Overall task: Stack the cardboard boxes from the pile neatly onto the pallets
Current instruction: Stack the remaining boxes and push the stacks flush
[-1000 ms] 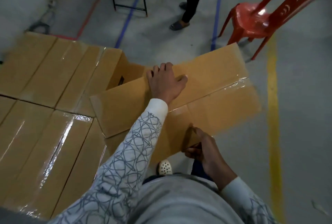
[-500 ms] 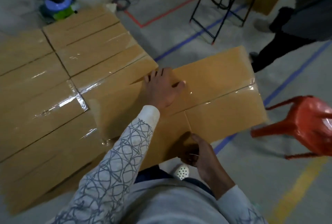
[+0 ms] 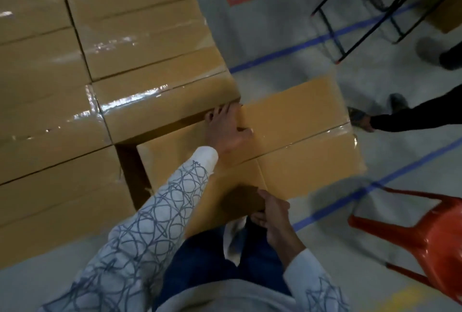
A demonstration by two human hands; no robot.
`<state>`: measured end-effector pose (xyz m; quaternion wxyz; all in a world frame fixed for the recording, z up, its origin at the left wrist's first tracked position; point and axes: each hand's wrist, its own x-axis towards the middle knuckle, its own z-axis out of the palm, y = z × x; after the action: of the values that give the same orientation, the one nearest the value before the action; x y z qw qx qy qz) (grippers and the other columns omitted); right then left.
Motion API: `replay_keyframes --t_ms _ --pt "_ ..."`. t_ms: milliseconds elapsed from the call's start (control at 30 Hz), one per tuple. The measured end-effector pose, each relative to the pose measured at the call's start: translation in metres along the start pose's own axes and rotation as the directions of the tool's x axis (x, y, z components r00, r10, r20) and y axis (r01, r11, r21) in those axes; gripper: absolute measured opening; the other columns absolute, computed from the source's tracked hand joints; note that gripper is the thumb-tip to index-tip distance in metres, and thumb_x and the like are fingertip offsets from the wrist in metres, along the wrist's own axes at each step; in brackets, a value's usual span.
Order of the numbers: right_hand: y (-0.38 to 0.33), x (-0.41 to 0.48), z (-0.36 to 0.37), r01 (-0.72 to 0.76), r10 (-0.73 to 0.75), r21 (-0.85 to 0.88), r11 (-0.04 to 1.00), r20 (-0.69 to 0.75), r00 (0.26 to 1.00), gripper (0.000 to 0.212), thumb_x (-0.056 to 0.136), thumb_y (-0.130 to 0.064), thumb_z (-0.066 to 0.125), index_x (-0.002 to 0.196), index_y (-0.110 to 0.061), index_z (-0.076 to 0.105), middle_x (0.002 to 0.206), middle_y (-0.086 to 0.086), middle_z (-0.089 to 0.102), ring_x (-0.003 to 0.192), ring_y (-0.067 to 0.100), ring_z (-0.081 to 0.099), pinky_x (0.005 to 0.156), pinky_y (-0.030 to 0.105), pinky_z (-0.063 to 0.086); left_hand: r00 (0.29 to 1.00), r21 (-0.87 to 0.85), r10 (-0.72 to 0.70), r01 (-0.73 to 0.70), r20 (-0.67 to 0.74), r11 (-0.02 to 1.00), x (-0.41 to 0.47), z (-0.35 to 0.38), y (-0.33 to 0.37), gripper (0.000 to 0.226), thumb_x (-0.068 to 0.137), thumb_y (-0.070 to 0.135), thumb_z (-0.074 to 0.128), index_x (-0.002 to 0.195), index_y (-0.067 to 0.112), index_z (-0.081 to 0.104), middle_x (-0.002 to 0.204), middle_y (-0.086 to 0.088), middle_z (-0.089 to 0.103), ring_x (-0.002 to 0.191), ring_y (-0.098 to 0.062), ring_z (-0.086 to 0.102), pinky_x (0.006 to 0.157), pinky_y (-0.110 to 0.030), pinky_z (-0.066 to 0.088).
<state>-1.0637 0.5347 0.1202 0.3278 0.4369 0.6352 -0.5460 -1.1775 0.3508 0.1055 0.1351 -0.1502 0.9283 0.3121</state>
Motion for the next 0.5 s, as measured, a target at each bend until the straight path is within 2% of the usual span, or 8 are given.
replay_keyframes --t_ms 100,167,300,367,433,500 --pt "-0.004 0.047 0.025 -0.085 0.084 -0.024 0.996 -0.044 0.996 0.004 0.096 -0.018 0.066 0.096 -0.014 0.066 0.097 0.011 0.070 0.077 0.028 0.061 0.071 0.039 0.055 0.995 -0.013 -0.049 0.050 0.091 0.999 0.045 0.030 -0.024 0.082 0.086 0.049 0.073 0.154 0.024 0.036 0.155 -0.003 0.043 0.145 -0.028 0.034 0.119 -0.045 0.016" --pt "-0.004 0.088 0.042 -0.139 0.137 -0.045 0.989 -0.055 0.989 0.010 0.090 -0.009 0.062 0.096 -0.006 0.068 0.102 0.016 0.072 0.078 0.028 0.062 0.066 0.036 0.056 0.988 -0.026 -0.080 0.084 0.132 0.996 0.076 0.053 -0.042 0.083 0.084 0.046 0.075 0.154 0.024 0.036 0.153 -0.004 0.044 0.144 -0.028 0.034 0.119 -0.045 0.015" --pt "0.010 0.172 0.075 -0.223 0.215 -0.093 0.970 -0.088 0.973 0.028 0.079 -0.004 0.057 0.105 -0.003 0.067 0.106 0.018 0.069 0.087 0.033 0.063 0.053 0.030 0.056 0.971 0.002 -0.176 0.178 0.163 0.984 0.121 0.096 -0.089 0.087 0.079 0.044 0.078 0.153 0.022 0.038 0.151 -0.005 0.045 0.142 -0.028 0.036 0.120 -0.044 0.017" --pt "0.017 0.204 0.088 -0.239 0.230 -0.154 0.959 -0.072 0.970 0.025 0.084 -0.005 0.055 0.106 -0.003 0.067 0.100 0.016 0.071 0.084 0.032 0.065 0.051 0.028 0.057 0.965 0.012 -0.216 0.217 0.147 0.976 0.140 0.114 -0.109 0.088 0.077 0.043 0.077 0.153 0.022 0.038 0.150 -0.003 0.045 0.141 -0.027 0.037 0.119 -0.042 0.016" --pt "0.017 0.225 0.098 -0.257 0.258 -0.212 0.943 -0.022 0.966 0.028 0.091 -0.004 0.052 0.115 0.000 0.067 0.102 0.019 0.073 0.082 0.030 0.066 0.052 0.028 0.056 0.967 0.013 -0.227 0.227 0.114 0.974 0.151 0.131 -0.127 0.090 0.075 0.041 0.075 0.154 0.021 0.037 0.148 -0.003 0.045 0.141 -0.026 0.036 0.119 -0.041 0.015" --pt "0.015 0.239 0.103 -0.272 0.294 -0.300 0.914 0.031 0.955 0.030 0.097 -0.003 0.048 0.121 0.002 0.065 0.102 0.020 0.073 0.086 0.031 0.068 0.060 0.031 0.052 0.967 0.033 -0.238 0.236 0.092 0.971 0.156 0.145 -0.142 0.095 0.074 0.038 0.074 0.157 0.017 0.032 0.152 -0.006 0.041 0.145 -0.027 0.029 0.121 -0.041 0.010"
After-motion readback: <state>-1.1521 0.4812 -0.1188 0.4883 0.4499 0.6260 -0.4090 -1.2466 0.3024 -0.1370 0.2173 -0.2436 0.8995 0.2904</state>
